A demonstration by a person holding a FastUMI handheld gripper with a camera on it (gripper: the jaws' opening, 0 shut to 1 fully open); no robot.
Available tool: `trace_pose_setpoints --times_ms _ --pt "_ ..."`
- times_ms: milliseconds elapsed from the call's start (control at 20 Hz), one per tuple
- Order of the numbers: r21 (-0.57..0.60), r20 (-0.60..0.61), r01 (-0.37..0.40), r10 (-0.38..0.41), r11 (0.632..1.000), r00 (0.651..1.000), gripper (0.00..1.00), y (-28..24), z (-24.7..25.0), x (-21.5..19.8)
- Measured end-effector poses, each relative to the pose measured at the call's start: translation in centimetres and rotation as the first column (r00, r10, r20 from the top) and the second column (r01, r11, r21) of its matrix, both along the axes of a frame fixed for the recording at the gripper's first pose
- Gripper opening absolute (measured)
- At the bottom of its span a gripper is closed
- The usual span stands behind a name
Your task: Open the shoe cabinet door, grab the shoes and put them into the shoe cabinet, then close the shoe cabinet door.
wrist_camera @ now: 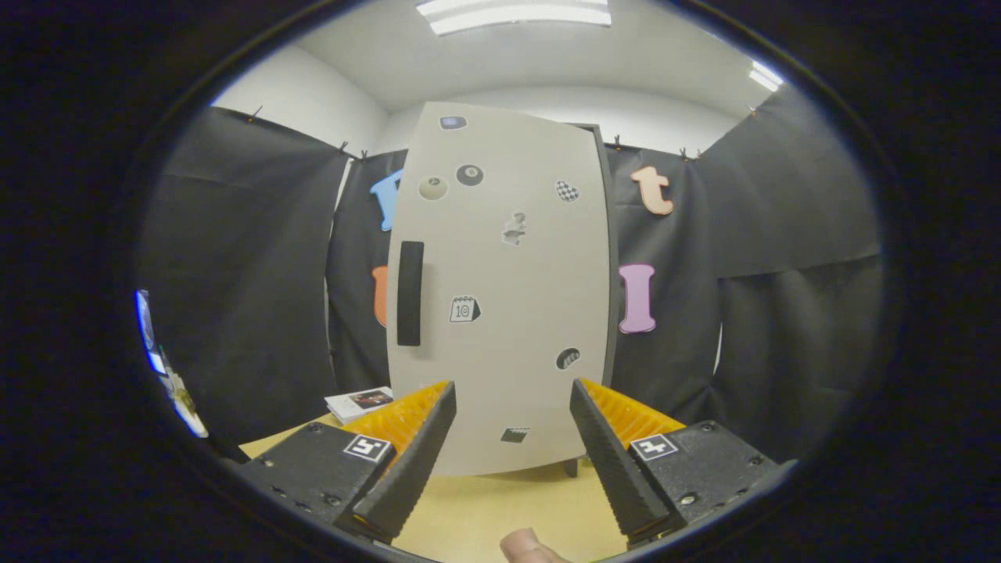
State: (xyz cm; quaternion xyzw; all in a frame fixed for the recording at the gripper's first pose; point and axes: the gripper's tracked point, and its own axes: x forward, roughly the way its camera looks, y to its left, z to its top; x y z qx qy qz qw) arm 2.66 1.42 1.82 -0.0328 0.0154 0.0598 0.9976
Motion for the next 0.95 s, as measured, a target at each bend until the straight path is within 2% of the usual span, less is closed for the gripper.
trace_pose_setpoints --times_ms 200,350,500,950 --pt "0.014 -0.039 -0.001 0.001 1.000 0.999 0.96 -0.3 -2.7 -1.2" --pt "-0.004 -0.055 0.032 -0.032 0.999 0.998 0.96 -1.4 -4.4 -1.6" --pt "-0.025 -0.087 0.021 -0.023 0.999 0.996 0.96 -1.0 -6.1 -1.8" --pt "-0.014 -0.054 0.026 -0.027 1.000 0.998 0.97 -1.2 -5.1 -2.6"
